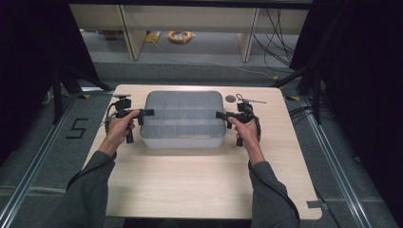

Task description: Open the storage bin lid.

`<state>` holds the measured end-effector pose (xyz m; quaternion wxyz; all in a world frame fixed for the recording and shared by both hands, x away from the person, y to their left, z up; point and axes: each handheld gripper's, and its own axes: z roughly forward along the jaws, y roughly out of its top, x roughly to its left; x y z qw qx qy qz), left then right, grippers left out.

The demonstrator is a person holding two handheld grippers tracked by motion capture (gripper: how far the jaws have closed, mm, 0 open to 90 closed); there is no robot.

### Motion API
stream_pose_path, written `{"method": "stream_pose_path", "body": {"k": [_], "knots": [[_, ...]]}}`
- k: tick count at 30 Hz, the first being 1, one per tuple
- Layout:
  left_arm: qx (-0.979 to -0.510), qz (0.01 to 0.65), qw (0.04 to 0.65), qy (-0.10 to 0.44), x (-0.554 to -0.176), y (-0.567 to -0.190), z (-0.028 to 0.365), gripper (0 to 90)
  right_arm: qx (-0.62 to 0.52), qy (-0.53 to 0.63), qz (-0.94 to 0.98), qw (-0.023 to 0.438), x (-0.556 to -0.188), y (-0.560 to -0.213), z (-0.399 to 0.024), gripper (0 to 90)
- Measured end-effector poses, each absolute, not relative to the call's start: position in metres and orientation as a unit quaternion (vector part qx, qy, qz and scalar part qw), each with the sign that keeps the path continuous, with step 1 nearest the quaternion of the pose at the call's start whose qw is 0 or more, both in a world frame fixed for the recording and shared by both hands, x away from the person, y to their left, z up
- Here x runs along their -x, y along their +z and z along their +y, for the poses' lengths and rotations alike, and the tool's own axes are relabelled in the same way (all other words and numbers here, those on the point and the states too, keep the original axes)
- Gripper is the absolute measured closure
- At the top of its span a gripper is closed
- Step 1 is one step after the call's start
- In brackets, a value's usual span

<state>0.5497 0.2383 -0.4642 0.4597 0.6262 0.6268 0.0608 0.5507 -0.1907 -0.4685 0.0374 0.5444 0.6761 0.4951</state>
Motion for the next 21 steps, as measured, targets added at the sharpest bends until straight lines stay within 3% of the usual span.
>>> {"method": "stream_pose_path", "body": {"k": [13, 14, 21], "knots": [[-0.611, 0.639, 0.462, 0.069, -0.547, -0.462, 0.233, 43.3, -0.534, 0.508, 0.674, 0.049, -0.553, -0.467, -0.191, 49.8], [-0.609, 0.64, 0.462, 0.071, -0.546, -0.462, 0.233, 43.7, -0.552, 0.507, 0.661, 0.027, -0.549, -0.463, -0.188, 50.0], [-0.582, 0.652, 0.48, 0.075, -0.539, -0.451, 0.237, 51.3, -0.533, 0.521, 0.664, 0.06, -0.551, -0.462, -0.195, 57.1]]}}
